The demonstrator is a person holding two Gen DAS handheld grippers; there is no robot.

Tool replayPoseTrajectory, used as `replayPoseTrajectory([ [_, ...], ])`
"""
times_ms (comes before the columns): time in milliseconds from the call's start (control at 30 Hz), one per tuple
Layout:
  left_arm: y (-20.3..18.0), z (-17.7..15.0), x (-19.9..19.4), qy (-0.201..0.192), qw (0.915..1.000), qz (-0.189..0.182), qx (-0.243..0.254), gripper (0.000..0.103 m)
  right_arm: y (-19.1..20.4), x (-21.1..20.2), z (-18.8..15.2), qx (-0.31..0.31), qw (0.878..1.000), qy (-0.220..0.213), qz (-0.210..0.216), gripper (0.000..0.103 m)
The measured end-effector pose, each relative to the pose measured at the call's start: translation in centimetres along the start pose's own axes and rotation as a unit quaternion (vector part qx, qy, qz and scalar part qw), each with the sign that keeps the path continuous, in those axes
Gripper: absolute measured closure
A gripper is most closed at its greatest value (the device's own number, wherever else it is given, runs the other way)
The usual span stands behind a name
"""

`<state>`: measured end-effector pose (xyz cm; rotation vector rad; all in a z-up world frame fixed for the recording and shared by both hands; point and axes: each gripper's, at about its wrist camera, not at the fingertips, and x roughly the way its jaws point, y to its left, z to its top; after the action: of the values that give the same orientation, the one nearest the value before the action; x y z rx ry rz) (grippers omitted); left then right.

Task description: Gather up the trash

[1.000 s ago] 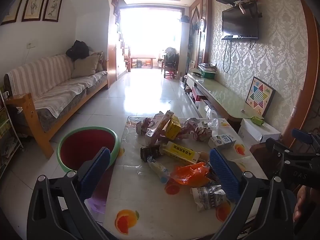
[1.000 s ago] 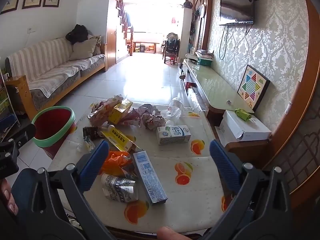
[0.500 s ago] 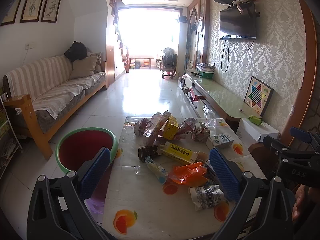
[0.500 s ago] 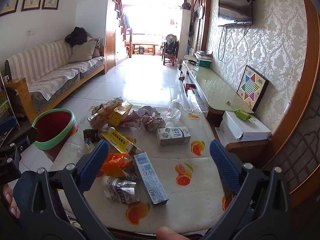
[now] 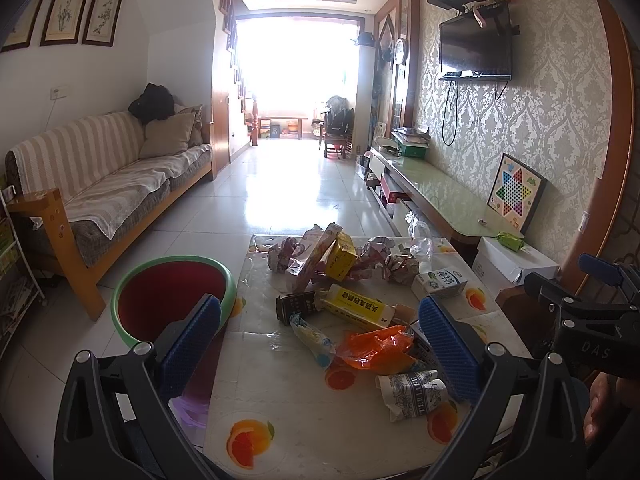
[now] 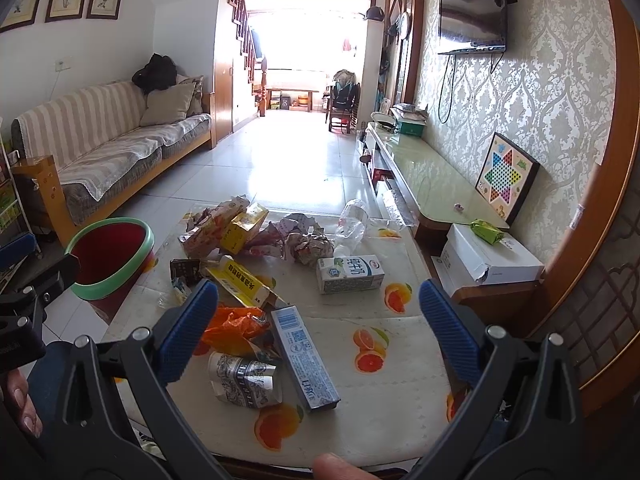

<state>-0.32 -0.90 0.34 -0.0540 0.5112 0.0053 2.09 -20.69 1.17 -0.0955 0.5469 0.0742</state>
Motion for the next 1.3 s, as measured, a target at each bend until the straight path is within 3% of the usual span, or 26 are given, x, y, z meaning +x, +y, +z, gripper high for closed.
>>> replayPoseTrajectory([
  [1300, -0.49, 0.32, -0.26, 0.000, 1.0000, -0.003, 0.002, 0.008, 0.07, -0.28, 0.16, -0.003, 1.000, 0.000, 0.004, 0.003],
])
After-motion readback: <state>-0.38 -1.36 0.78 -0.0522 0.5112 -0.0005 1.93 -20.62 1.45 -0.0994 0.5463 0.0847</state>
